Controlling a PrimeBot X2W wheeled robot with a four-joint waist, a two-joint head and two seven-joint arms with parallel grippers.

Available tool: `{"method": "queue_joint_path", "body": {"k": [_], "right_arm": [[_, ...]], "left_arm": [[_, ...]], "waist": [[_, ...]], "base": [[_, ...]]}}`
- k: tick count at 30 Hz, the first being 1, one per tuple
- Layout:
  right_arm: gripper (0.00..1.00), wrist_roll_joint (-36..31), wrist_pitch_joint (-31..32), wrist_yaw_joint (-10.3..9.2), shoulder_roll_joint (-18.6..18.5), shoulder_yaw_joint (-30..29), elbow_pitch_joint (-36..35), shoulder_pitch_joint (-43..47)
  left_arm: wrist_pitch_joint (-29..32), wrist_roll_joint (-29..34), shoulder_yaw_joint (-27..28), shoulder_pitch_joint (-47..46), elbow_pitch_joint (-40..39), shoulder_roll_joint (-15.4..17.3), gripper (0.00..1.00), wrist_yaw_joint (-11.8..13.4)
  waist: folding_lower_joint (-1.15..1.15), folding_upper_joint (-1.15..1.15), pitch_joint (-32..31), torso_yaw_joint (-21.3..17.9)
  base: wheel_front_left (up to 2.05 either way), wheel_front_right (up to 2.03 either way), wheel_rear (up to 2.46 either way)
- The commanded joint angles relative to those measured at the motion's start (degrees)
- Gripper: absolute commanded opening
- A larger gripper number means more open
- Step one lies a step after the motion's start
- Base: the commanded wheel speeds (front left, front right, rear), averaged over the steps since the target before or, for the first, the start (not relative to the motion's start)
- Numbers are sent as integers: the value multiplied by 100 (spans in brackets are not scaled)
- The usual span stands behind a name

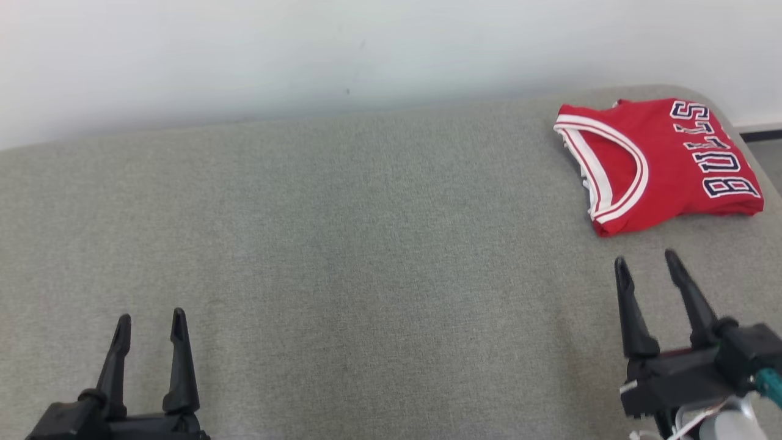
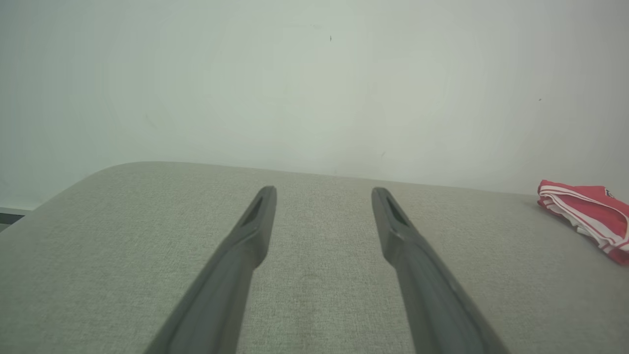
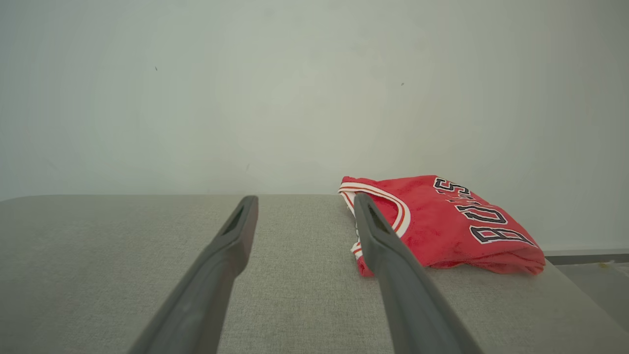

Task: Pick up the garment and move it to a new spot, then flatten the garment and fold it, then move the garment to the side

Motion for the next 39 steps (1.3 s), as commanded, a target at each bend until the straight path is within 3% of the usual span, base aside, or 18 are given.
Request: {"method": "queue_joint_path", "body": {"k": [1, 12, 39], "right_arm": [[100, -32, 1, -18, 56, -42, -27, 175], [100, -205, 87, -18, 492, -164, -209, 1001], [100, -328, 0, -18, 744, -15, 165, 786]], "left_arm": [[-8, 44, 24, 108, 45, -8, 100, 2], [-9, 88, 4, 335, 349, -32, 100, -36], [-10, 25, 68, 135, 670, 70, 100, -146]], "waist": [[1, 0, -205, 83], [1, 0, -623, 247], [1, 0, -671, 490]], "base": [[0, 0, 0], [0, 0, 0], [0, 0, 0]]}}
